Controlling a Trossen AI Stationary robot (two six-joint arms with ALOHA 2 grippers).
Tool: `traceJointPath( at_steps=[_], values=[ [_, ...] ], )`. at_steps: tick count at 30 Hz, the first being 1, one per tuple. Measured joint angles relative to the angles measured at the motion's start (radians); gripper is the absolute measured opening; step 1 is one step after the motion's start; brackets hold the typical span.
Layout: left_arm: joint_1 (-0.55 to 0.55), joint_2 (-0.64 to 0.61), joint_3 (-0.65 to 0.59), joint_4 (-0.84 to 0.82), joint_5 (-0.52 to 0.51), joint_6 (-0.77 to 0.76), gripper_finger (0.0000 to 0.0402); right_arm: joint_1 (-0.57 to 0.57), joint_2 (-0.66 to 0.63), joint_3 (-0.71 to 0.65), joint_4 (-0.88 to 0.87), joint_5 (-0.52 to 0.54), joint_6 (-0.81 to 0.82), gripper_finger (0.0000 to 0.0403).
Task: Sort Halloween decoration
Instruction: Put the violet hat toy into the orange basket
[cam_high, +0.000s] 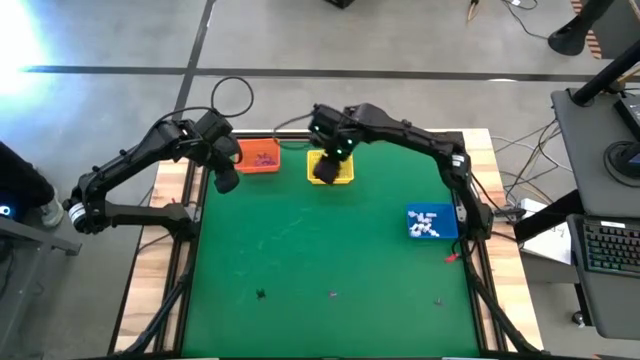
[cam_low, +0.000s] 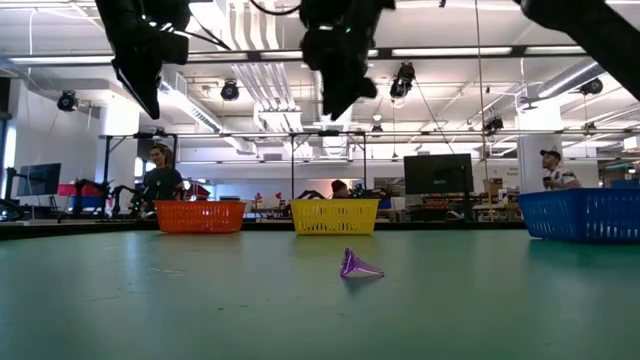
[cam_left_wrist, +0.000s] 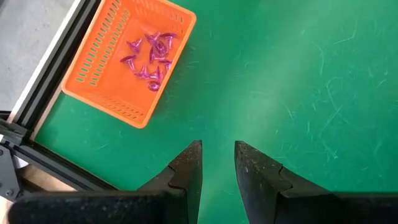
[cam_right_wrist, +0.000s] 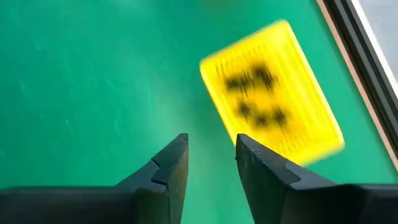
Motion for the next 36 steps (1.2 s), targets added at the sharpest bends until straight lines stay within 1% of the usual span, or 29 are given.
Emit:
traceJointPath(
  at_steps=[4,9,24,30,36],
  values=[
    [0.0,0.0,0.0,0.0,0.026,-0.001,0.0077,0.059,-0.025,0.0,-0.126,0.059,0.086,0.0147],
    [0.0,0.001,0.0,0.0,0.039,0.001,0.0077,0.143,-0.026,0.0,-0.254,0.058,0.243,0.0162],
    [0.0,0.001,0.0,-0.027,0.04,0.121,0.0077,0.432,-0.046,-0.009,-0.253,0.06,0.622,0.0164],
    [0.0,0.001,0.0,-0.03,0.04,0.166,0.0077,0.551,-0.047,-0.009,-0.253,0.119,0.848,0.0164],
    [0.0,0.001,0.0,-0.03,0.04,0.184,0.0077,0.665,-0.047,-0.009,-0.253,0.182,1.109,0.0164]
  ],
)
